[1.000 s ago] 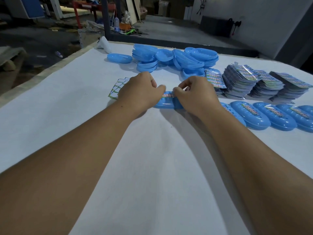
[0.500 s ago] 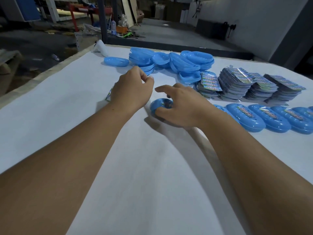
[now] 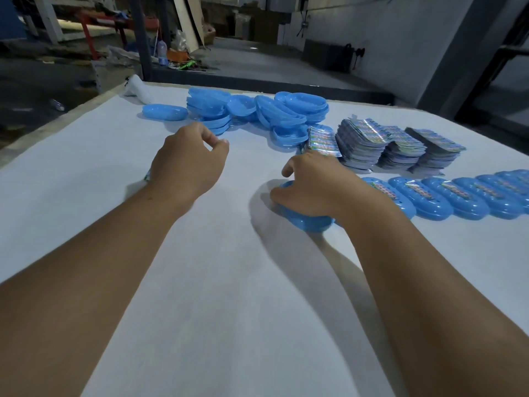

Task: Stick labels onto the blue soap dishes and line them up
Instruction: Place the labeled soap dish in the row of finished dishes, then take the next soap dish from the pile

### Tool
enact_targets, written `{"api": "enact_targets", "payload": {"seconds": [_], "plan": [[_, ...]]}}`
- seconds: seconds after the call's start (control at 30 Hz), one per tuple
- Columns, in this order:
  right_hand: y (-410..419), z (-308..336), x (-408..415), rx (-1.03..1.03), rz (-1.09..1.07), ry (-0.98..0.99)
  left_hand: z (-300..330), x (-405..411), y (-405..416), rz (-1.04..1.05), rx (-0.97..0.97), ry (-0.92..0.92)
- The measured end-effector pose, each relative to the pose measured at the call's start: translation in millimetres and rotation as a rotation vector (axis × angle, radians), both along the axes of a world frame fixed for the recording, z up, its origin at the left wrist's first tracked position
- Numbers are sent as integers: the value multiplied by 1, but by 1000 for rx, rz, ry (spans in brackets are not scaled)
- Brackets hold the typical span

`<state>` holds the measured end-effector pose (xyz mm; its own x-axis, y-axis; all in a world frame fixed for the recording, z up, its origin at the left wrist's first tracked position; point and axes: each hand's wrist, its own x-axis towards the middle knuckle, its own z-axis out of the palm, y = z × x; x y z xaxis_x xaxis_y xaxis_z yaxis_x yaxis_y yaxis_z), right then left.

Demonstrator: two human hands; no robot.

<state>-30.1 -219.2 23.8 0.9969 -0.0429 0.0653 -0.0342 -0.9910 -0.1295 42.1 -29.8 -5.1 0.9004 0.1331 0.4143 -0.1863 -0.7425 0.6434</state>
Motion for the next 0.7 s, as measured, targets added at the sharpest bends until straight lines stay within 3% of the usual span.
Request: {"api": "enact_targets", "payload": {"seconds": [0.7], "plan": [[-14, -5, 4, 108, -70, -68, 3, -16, -1, -16, -48, 57]]}}
